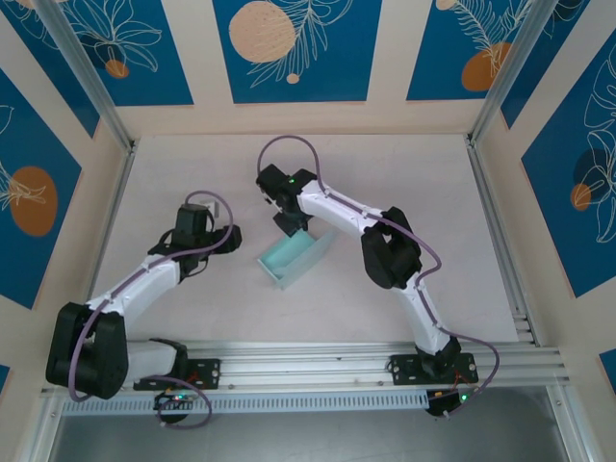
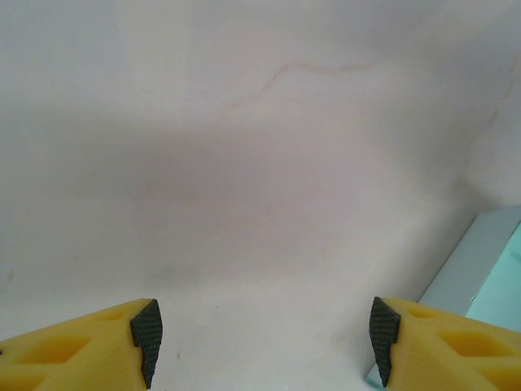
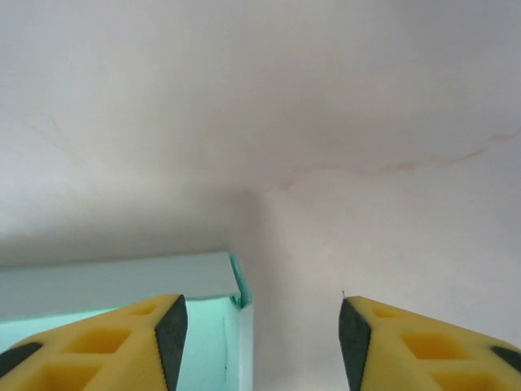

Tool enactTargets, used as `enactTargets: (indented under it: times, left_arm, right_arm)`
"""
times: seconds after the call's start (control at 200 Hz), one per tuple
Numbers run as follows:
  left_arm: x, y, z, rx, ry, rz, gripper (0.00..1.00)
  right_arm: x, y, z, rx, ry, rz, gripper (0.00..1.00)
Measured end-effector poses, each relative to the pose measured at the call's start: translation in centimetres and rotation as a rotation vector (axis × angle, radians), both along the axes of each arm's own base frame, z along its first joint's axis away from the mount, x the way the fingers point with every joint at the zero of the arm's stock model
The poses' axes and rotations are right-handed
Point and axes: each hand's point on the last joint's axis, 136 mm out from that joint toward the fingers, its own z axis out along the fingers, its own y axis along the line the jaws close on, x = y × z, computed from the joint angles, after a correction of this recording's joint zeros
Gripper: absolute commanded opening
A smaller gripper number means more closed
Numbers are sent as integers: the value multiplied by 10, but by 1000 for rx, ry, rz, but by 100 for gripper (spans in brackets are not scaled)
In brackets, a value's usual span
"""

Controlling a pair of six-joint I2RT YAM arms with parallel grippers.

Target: Fold the paper box

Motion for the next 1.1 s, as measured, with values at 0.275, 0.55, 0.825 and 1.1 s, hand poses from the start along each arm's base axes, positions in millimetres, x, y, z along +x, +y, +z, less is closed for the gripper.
enactTargets:
  times: [0.275, 0.55, 0.825, 1.1]
  left_arm:
    - [-1, -7, -31, -21, 79, -18, 49]
    - [-1, -24, -67, -49, 191, -86, 46]
    - [10, -45, -71, -68, 198, -154, 43]
    - [12, -49, -75, -73, 199, -165, 40]
  right_arm:
    - [14, 18, 63, 74, -126, 5, 58]
    - [-42, -39, 151, 195, -258, -208, 55]
    - [-120, -159, 152, 356, -278, -625, 33]
    - [-180, -150, 11, 434, 99, -793, 21]
